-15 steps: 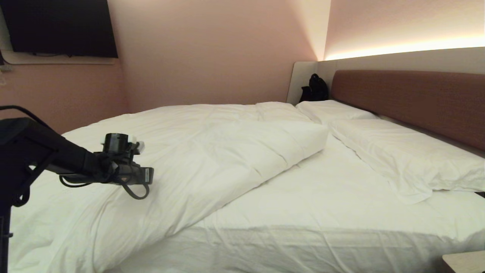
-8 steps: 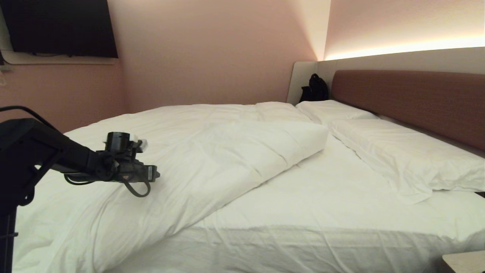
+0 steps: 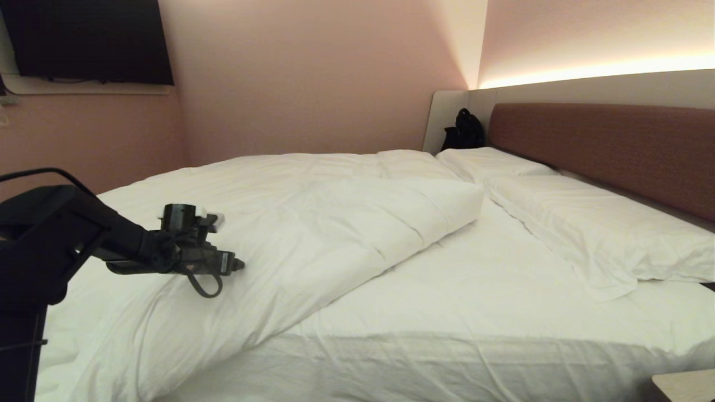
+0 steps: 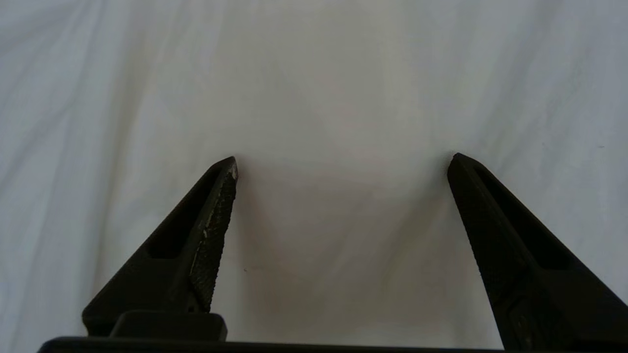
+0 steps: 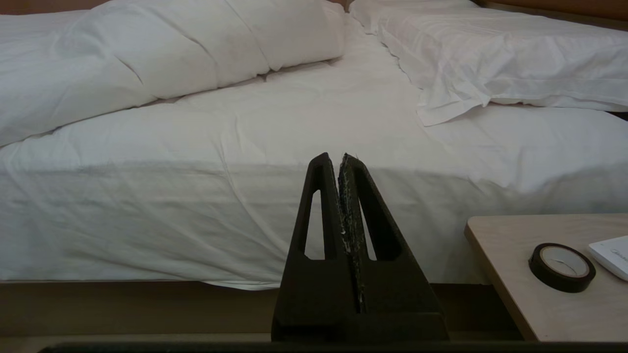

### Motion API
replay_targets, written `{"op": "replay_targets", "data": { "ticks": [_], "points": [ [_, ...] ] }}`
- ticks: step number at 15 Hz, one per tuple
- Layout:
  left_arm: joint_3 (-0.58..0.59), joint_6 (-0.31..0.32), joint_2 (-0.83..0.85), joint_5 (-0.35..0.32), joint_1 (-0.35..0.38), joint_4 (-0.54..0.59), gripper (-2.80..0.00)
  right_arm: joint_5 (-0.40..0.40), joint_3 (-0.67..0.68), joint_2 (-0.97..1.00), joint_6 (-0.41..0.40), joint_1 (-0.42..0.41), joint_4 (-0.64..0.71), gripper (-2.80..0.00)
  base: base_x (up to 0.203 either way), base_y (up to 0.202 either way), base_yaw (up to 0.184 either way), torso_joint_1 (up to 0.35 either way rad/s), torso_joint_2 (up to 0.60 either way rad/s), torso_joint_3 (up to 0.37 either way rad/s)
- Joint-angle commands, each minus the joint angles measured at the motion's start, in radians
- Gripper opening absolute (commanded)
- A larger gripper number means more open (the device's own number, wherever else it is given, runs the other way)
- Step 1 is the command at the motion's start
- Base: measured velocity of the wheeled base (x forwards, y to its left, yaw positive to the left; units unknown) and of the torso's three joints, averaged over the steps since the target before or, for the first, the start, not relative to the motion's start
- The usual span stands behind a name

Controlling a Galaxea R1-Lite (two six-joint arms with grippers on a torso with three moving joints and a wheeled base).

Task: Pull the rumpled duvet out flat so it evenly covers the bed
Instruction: Hold the folded corner of the quilt

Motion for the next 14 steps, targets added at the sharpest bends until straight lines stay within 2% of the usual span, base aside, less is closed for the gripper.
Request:
{"op": "replay_targets", "data": {
  "ticks": [1,3,5,10,11,14],
  "points": [
    [0.009,0.013,0.038,-0.01,0.0,-0.02,0.0,0.0,0.0,0.001,-0.001,0.0,0.0,-2.8,0.0,0.0,0.0,0.0,0.0,0.0],
    [0.028,0.044,0.071,-0.013,0.0,-0.078,0.0,0.0,0.0,0.001,-0.001,0.0,0.0,-2.8,0.0,0.0,0.0,0.0,0.0,0.0],
    [0.034,0.044,0.088,-0.017,0.0,-0.104,0.0,0.0,0.0,0.001,-0.001,0.0,0.0,-2.8,0.0,0.0,0.0,0.0,0.0,0.0],
    [0.039,0.036,0.103,-0.044,-0.003,-0.09,0.0,0.0,0.0,0.001,-0.001,0.0,0.0,-2.8,0.0,0.0,0.0,0.0,0.0,0.0],
    [0.043,0.036,0.102,-0.048,-0.003,-0.077,-2.8,0.0,0.0,0.001,-0.001,0.0,0.0,-2.8,0.0,0.0,0.0,0.0,0.0,0.0],
    [0.031,0.036,0.096,-0.05,-0.004,-0.025,-2.8,0.0,0.0,0.001,-0.001,0.0,0.0,-2.8,0.0,0.0,0.0,0.0,0.0,0.0]
  ]
}}
